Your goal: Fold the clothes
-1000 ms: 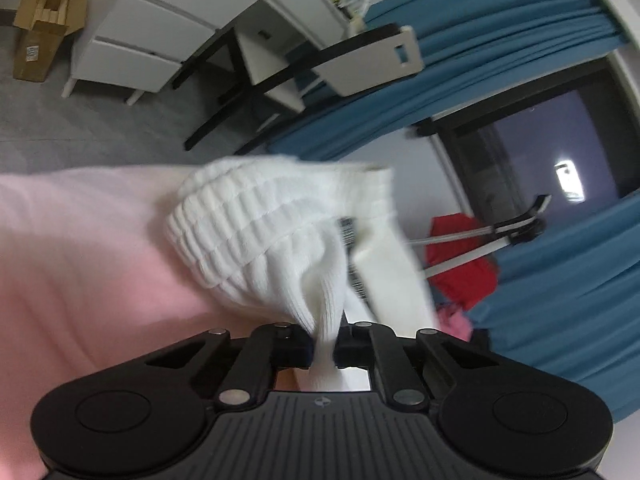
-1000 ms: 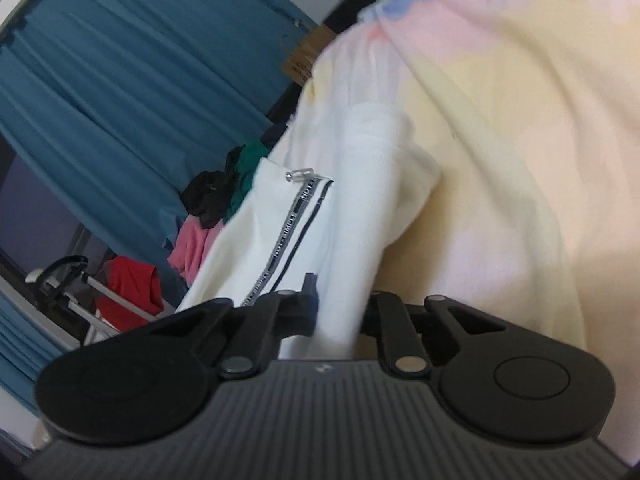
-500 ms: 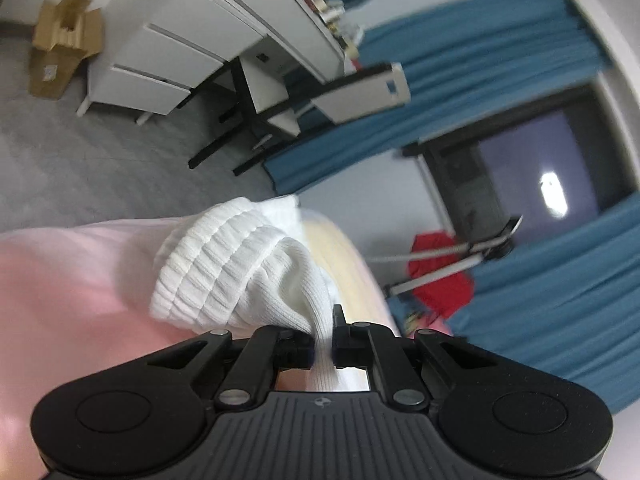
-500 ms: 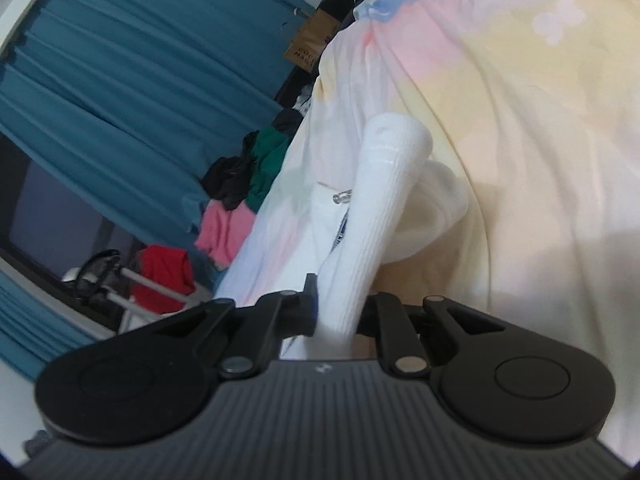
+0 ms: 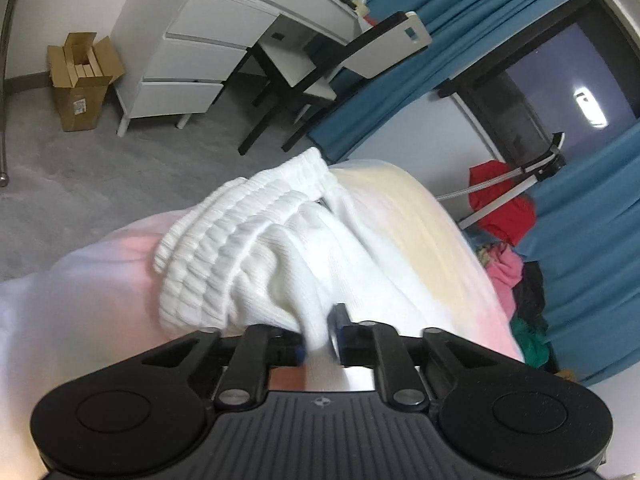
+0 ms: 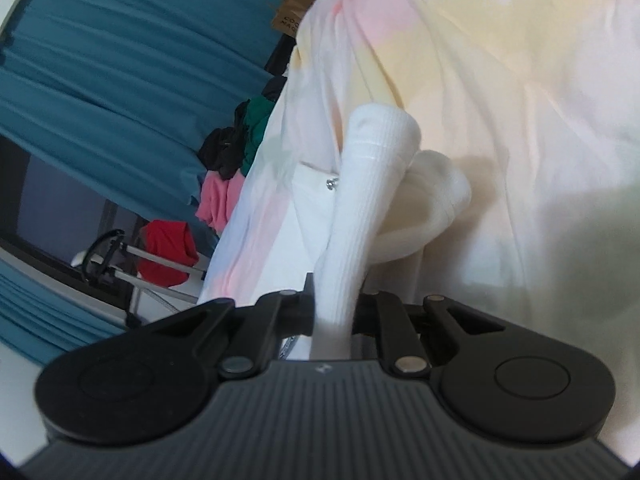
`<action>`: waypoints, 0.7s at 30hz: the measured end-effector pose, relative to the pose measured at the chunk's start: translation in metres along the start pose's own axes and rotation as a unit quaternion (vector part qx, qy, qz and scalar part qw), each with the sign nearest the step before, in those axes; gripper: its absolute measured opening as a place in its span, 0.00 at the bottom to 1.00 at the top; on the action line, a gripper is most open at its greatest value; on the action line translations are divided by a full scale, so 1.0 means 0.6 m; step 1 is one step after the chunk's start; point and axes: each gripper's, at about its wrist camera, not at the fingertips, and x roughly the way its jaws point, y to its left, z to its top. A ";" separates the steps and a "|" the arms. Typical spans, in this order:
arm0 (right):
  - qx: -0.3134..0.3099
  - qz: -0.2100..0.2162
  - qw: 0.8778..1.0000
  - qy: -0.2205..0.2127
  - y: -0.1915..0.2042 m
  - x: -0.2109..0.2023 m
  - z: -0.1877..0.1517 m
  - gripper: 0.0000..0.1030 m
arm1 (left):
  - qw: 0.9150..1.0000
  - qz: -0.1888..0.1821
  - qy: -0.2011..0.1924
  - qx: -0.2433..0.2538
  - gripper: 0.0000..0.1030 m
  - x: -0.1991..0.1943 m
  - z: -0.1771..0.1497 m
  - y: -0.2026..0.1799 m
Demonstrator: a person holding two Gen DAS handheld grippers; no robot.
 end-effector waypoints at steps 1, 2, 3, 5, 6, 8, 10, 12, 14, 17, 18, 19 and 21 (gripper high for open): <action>0.004 -0.003 1.000 0.003 -0.003 0.001 0.000 0.14 | 1.000 0.009 -0.002 0.012 0.27 -0.005 -0.003 -0.008; 0.008 -0.006 1.000 0.007 -0.006 0.001 -0.001 0.14 | 1.000 0.020 -0.004 0.024 0.29 -0.009 -0.007 -0.016; 0.011 -0.008 1.000 0.010 -0.010 0.002 -0.001 0.15 | 0.999 0.037 -0.008 0.038 0.32 -0.012 -0.012 -0.027; 0.020 -0.005 1.000 0.023 -0.018 0.007 -0.001 0.17 | 0.995 0.074 -0.021 0.071 0.40 -0.022 -0.024 -0.051; 0.024 -0.003 0.999 0.029 -0.022 0.009 -0.001 0.20 | 0.992 0.086 -0.026 0.085 0.48 -0.029 -0.031 -0.064; 0.031 0.001 0.999 0.041 -0.031 0.015 -0.001 0.25 | 0.989 0.098 -0.035 0.109 0.55 -0.046 -0.047 -0.092; 0.024 0.004 0.998 0.054 -0.035 0.027 -0.001 0.26 | 0.983 0.112 -0.050 0.139 0.69 -0.066 -0.063 -0.114; 0.015 0.009 0.998 0.063 -0.038 0.036 -0.001 0.26 | 0.976 0.121 -0.069 0.166 0.77 -0.084 -0.074 -0.138; 0.005 0.011 0.998 0.061 -0.037 0.042 0.001 0.26 | 0.972 0.118 -0.092 0.181 0.79 -0.108 -0.086 -0.152; 0.005 0.017 0.999 0.047 -0.040 0.048 0.004 0.26 | 0.965 0.114 -0.120 0.205 0.81 -0.128 -0.101 -0.173; 0.008 0.022 0.999 0.043 -0.040 0.049 0.005 0.26 | 0.962 0.112 -0.129 0.215 0.82 -0.131 -0.105 -0.181; 0.006 0.031 0.999 0.040 -0.038 0.050 0.008 0.26 | 0.959 0.107 -0.132 0.227 0.82 -0.132 -0.109 -0.191; 0.002 0.048 0.998 0.035 -0.032 0.050 0.012 0.26 | 0.955 0.090 -0.120 0.255 0.82 -0.123 -0.122 -0.214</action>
